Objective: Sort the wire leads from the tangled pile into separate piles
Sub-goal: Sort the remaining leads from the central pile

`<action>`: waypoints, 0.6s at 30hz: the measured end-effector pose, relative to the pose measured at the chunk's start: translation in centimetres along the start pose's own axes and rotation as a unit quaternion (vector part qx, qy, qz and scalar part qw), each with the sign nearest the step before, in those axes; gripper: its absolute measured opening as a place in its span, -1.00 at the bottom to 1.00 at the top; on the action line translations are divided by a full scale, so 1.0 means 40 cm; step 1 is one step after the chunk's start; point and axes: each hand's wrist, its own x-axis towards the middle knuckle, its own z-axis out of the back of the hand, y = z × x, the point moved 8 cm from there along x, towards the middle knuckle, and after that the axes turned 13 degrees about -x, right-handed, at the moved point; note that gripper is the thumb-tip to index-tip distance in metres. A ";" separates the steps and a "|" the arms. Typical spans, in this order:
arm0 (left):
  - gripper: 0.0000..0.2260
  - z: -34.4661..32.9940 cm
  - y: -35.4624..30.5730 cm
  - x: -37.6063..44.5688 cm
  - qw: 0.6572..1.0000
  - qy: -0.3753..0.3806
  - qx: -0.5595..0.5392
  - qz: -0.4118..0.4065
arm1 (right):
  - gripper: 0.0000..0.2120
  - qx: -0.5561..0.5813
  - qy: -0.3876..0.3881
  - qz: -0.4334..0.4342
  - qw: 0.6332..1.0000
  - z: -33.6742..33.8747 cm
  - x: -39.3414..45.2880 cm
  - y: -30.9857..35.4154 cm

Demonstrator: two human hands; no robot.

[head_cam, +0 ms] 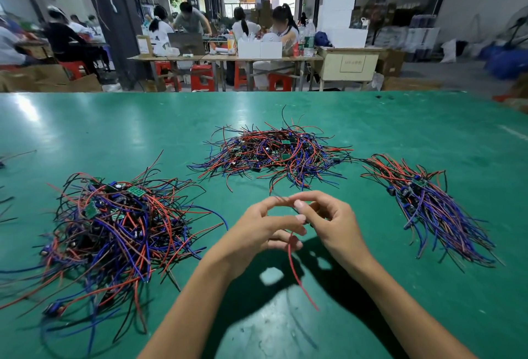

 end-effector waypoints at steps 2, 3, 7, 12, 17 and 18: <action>-0.66 0.006 -0.004 -0.001 0.999 -0.023 -0.035 -0.004 | -0.87 0.002 0.005 0.012 1.000 0.005 0.001 0.003; -0.70 0.012 -0.007 -0.002 0.998 -0.038 -0.052 -0.010 | -0.86 0.009 0.009 0.015 1.000 0.006 0.001 0.005; -0.85 0.034 -0.048 -0.015 0.987 -0.090 -0.105 -0.085 | -0.81 0.113 -0.004 -0.058 0.992 -0.007 0.007 -0.020; -0.87 0.139 -0.237 -0.126 0.882 -0.262 0.037 -0.390 | -0.81 0.145 -0.007 -0.137 0.980 -0.017 0.007 -0.059; -0.74 0.270 -0.313 -0.271 0.656 -0.523 0.382 -0.388 | -0.79 0.046 0.032 -0.143 0.988 -0.048 -0.003 -0.084; -0.73 0.308 -0.298 -0.267 0.641 -0.563 0.434 -0.288 | -0.78 0.008 0.036 -0.137 0.990 -0.051 -0.002 -0.086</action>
